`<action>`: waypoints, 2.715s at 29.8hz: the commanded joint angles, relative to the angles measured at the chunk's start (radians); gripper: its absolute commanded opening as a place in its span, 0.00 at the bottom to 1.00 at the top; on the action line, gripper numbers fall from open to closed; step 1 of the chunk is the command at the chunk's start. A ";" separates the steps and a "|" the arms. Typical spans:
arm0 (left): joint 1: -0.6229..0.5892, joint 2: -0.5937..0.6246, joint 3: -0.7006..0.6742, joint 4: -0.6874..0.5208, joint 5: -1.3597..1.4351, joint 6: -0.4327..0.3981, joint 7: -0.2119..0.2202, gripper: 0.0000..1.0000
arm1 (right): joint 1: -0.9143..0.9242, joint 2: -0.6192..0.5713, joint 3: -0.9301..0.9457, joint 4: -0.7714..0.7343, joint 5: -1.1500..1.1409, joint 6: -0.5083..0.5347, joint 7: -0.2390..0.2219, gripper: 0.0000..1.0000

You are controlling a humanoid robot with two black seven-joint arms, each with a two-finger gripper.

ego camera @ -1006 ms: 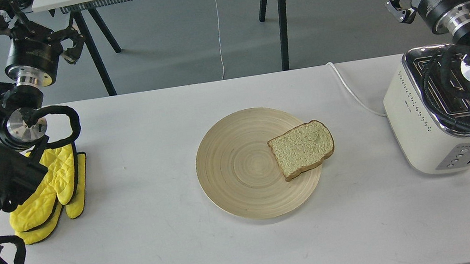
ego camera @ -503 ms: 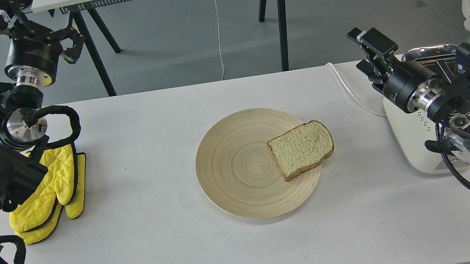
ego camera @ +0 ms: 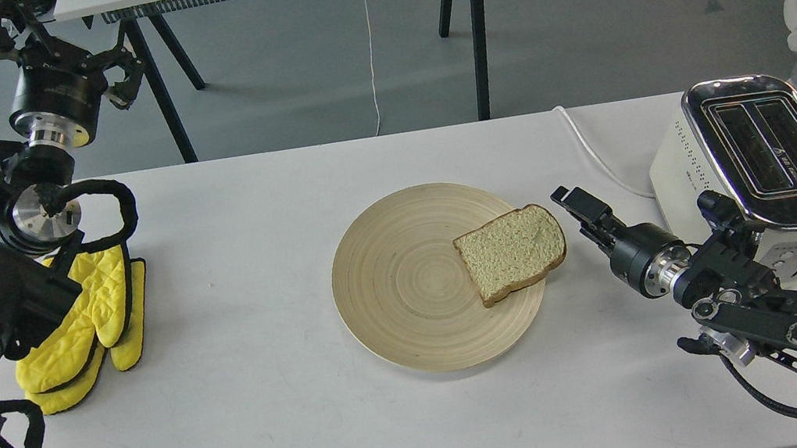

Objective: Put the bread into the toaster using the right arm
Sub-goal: 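Move the right gripper down toward the bread slice on the plate, then grasp the bread slice edge with the right gripper and lift it, then carry the bread slice with the right gripper above the toaster slot, then lower the bread into the toaster slot and open the right gripper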

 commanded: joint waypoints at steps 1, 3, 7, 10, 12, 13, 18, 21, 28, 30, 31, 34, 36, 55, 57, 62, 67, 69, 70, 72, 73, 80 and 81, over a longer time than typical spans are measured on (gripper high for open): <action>0.000 0.000 0.000 0.000 0.000 0.000 -0.002 1.00 | -0.007 0.038 -0.001 -0.031 0.000 0.001 -0.001 0.81; 0.000 0.000 0.000 0.000 0.000 0.000 -0.002 1.00 | -0.014 0.038 -0.001 -0.029 0.002 0.006 -0.001 0.76; 0.000 0.000 0.000 0.000 0.000 0.000 -0.002 1.00 | -0.017 0.041 -0.011 -0.028 -0.004 0.012 -0.001 0.68; 0.000 0.000 0.000 0.000 0.000 0.000 -0.002 1.00 | -0.005 0.039 -0.077 -0.026 -0.003 0.011 0.001 0.54; 0.001 0.000 0.000 0.000 0.002 0.000 -0.002 1.00 | -0.002 0.039 -0.094 -0.025 -0.003 0.011 0.001 0.42; 0.000 0.000 0.000 0.000 0.000 0.000 -0.002 1.00 | -0.002 0.039 -0.096 -0.023 -0.003 0.011 0.001 0.38; 0.000 0.000 0.000 0.000 0.000 0.000 -0.002 1.00 | 0.001 0.035 -0.096 -0.020 -0.003 0.012 0.002 0.22; 0.000 0.000 0.000 0.000 0.000 0.000 -0.002 1.00 | 0.004 0.036 -0.093 -0.019 -0.003 0.011 0.002 0.11; 0.000 0.000 0.000 0.000 0.000 0.000 -0.002 1.00 | 0.027 0.003 -0.077 0.041 0.000 0.001 0.002 0.07; 0.000 -0.001 0.000 0.000 0.000 0.000 -0.002 1.00 | 0.038 -0.039 -0.076 0.079 0.000 0.001 0.002 0.07; 0.000 -0.001 0.000 0.000 0.002 0.000 -0.002 1.00 | 0.046 -0.059 -0.076 0.105 0.000 0.000 0.002 0.07; 0.000 -0.001 0.000 0.000 0.000 0.000 -0.002 1.00 | 0.053 -0.117 -0.076 0.185 -0.003 -0.002 0.002 0.07; 0.001 -0.003 0.000 0.000 0.000 0.000 -0.002 1.00 | 0.072 -0.186 -0.074 0.245 -0.004 -0.002 0.004 0.07; 0.001 -0.003 0.001 0.000 0.000 0.000 -0.002 1.00 | 0.254 -0.928 -0.080 0.511 -0.251 0.000 -0.052 0.05; 0.001 -0.003 0.001 0.000 0.002 0.000 0.000 1.00 | 0.250 -0.968 -0.083 0.511 -0.282 0.000 -0.052 0.05; 0.001 -0.003 0.001 0.000 0.000 0.000 -0.002 1.00 | 0.243 -0.981 -0.123 0.501 -0.314 -0.003 -0.052 0.05; 0.001 -0.005 0.001 0.000 0.000 0.000 0.000 1.00 | 0.233 -0.940 -0.169 0.495 -0.313 -0.038 -0.053 0.05; 0.001 -0.005 0.001 -0.002 0.000 0.000 0.000 1.00 | 0.233 -0.912 -0.191 0.491 -0.314 -0.055 -0.061 0.05; 0.001 -0.005 0.001 -0.002 0.000 0.000 -0.002 1.00 | 0.233 -0.906 -0.198 0.488 -0.314 -0.058 -0.067 0.05; 0.001 -0.005 0.001 -0.002 0.000 0.000 -0.002 1.00 | 0.231 -0.893 -0.212 0.482 -0.317 -0.059 -0.079 0.05; 0.001 -0.005 0.001 -0.002 0.000 0.000 0.000 1.00 | 0.230 -0.881 -0.223 0.474 -0.319 -0.060 -0.082 0.05; 0.001 -0.005 0.001 -0.002 0.000 0.000 0.000 1.00 | 0.230 -0.844 -0.231 0.435 -0.317 -0.060 -0.084 0.05; 0.001 -0.005 0.001 -0.002 0.000 0.000 0.000 1.00 | 0.231 -0.844 -0.229 0.435 -0.317 -0.060 -0.084 0.06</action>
